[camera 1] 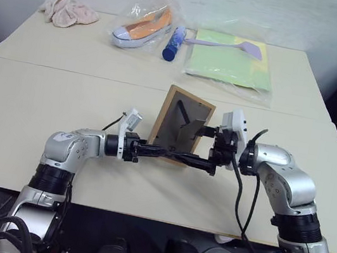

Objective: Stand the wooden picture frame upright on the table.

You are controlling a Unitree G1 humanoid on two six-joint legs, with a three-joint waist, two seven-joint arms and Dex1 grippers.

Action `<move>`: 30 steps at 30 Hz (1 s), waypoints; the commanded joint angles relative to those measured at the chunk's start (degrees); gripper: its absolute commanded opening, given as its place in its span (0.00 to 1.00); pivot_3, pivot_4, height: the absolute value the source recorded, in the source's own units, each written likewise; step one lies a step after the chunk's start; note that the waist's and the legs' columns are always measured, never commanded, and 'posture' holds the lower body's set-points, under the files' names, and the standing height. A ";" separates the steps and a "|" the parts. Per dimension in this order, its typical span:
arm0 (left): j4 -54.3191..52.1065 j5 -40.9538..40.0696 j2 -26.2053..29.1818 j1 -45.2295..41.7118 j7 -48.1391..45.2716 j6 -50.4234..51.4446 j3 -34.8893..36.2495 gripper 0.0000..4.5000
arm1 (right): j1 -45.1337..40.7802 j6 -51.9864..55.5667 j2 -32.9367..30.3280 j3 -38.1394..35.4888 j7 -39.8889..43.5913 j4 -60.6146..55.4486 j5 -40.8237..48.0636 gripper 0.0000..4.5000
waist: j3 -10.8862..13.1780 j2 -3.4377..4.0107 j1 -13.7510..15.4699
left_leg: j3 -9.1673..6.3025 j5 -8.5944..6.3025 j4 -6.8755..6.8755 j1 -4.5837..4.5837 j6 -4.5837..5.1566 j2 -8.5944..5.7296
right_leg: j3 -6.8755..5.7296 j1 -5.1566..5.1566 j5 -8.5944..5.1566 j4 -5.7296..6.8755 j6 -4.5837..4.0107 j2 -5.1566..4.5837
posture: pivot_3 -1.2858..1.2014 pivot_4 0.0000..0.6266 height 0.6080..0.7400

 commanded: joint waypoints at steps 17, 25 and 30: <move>9.45 -29.57 10.44 -6.07 9.34 32.69 6.56 0.29 | 5.41 -49.70 -6.87 -8.75 5.33 7.58 -16.90 0.99 | 0.01 -0.02 -0.15 | 0.00 -0.01 -0.01 -0.01 -0.02 -0.02 | 0.03 -0.04 0.00 -0.06 0.01 0.00 | 0.52 0.24 1.00; 16.03 -50.74 15.84 -10.86 16.76 32.69 -3.25 0.29 | -2.69 -83.98 -2.24 -2.25 -9.97 28.99 -39.65 0.99 | 0.03 -0.03 -0.25 | 0.04 0.04 0.04 -0.04 -0.10 -0.01 | 0.09 -0.22 0.00 0.06 0.00 0.00 | 0.52 0.24 1.00; 17.47 -61.13 17.21 -11.78 23.59 32.69 -6.05 0.29 | -6.12 -91.67 0.28 -1.68 -25.56 35.68 -53.90 0.95 | 0.03 -0.03 -0.27 | 0.04 0.05 0.06 -0.09 -0.09 -0.01 | 0.11 -0.27 0.00 0.12 0.00 -0.01 | 0.52 0.24 1.00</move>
